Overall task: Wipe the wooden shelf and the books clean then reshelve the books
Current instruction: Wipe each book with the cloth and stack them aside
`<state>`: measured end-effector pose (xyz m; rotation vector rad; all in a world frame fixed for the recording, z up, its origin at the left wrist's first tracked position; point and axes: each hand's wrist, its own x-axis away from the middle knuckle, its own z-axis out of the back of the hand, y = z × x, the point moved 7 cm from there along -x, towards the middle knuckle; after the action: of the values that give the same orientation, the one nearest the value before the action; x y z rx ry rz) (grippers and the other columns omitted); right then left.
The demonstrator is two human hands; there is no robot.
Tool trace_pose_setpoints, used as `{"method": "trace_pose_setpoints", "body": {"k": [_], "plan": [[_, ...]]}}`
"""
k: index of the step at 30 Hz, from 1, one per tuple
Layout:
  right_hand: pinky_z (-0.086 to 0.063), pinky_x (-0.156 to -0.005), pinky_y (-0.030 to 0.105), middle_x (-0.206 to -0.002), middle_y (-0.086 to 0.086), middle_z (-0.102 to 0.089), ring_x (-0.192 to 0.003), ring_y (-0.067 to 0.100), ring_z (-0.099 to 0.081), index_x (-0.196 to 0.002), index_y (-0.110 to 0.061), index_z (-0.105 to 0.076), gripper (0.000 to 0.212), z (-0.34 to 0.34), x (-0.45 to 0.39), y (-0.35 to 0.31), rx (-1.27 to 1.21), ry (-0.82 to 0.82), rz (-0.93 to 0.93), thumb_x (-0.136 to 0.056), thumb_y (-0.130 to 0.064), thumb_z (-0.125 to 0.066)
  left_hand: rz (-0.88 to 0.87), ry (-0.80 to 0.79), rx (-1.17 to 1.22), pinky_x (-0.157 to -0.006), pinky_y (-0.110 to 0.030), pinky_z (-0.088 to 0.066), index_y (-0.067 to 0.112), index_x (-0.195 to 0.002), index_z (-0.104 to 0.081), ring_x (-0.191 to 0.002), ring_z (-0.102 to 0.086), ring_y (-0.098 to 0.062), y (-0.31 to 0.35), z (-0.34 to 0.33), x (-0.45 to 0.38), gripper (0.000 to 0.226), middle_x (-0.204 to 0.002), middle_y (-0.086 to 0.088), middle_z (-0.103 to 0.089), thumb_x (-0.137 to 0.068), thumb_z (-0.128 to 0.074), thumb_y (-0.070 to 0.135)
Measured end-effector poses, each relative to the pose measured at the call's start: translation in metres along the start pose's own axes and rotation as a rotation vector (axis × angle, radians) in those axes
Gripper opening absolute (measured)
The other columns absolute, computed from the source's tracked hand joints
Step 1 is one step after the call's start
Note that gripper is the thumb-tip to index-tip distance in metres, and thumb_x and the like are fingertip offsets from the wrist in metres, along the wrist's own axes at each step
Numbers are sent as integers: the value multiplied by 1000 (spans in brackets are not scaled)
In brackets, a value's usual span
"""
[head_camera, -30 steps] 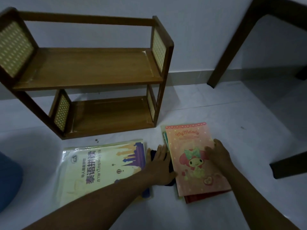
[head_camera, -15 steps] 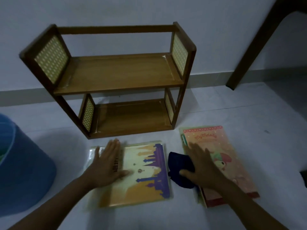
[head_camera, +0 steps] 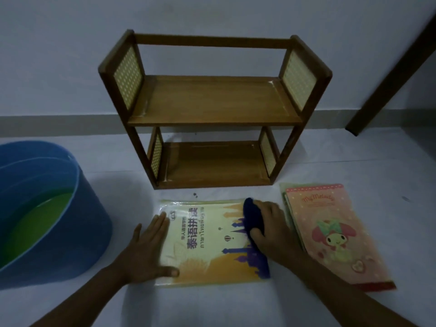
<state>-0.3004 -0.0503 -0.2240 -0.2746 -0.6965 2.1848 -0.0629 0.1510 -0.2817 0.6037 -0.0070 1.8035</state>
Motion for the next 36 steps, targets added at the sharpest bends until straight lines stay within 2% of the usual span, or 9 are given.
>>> {"method": "trace_pose_setpoints", "body": {"k": [4,8,13,16,21,24,29,31,36], "plan": [[-39,-100,48,-143,4,-38,-120,31,-43,-137,-26,-40,65,-75,44,-63,209,-144,289,-78,-53,-50,-10,17,-18,-117,-51,14,14,-144,28,-142,28,-18,1,3,2,135,-151,-3,37,-60,-38,96],[-32,-103,48,-147,0,-34,-121,33,-39,-136,-31,-34,50,-113,62,-123,218,-351,626,-89,-43,-44,-11,15,-39,-117,-54,12,12,-146,24,-142,30,-19,0,1,2,137,-151,-3,35,-59,-38,96],[-37,-100,46,-146,1,-39,-120,34,-44,-136,-30,-41,51,-73,-27,-58,308,-31,173,-88,-40,-56,-7,-2,-64,-114,-50,19,13,-146,26,-142,29,-19,-2,5,1,140,-151,-3,35,-56,-42,96],[-44,-93,49,-144,8,-43,-113,39,-48,-137,-23,-44,54,-75,-28,-58,308,48,56,-86,-30,-61,-7,1,-62,-113,-50,20,11,-145,26,-142,29,-20,0,2,3,143,-151,-6,35,-54,-43,97],[-56,-81,40,-131,-5,-49,-96,25,-62,-125,-36,-48,45,-144,55,-152,268,-122,583,-81,-42,-47,-59,-17,-72,-111,-42,25,8,-143,29,-140,35,-20,0,-1,2,144,-148,-6,42,-56,-49,93],[-46,-91,45,-138,-4,-44,-109,29,-52,-124,-35,-46,36,-134,31,-155,265,-237,723,-88,-34,-46,-57,-21,-74,-107,-37,30,12,-145,27,-140,35,-17,-3,2,3,146,-149,-3,40,-52,-49,95],[-34,-104,44,-152,-1,-29,-125,32,-35,-138,-35,-35,49,-72,-53,-58,295,-40,103,-91,-32,-51,-18,-35,-125,-112,-51,22,9,-145,28,-140,32,-24,2,4,2,151,-148,-8,38,-48,-49,97],[-33,-105,45,-154,0,-25,-127,35,-33,-139,-34,-35,52,-74,-37,-56,281,-50,17,-90,-28,-50,-20,-50,-118,-112,-51,22,9,-144,28,-141,32,-24,2,3,2,152,-148,-6,39,-48,-49,97],[-51,-90,35,-137,-12,-43,-107,19,-56,-121,-46,-48,48,-120,70,-130,241,-205,599,-73,-42,-53,-40,-16,-132,-106,-41,30,7,-143,28,-140,33,-26,1,3,0,152,-147,-8,40,-47,-46,99]]}}
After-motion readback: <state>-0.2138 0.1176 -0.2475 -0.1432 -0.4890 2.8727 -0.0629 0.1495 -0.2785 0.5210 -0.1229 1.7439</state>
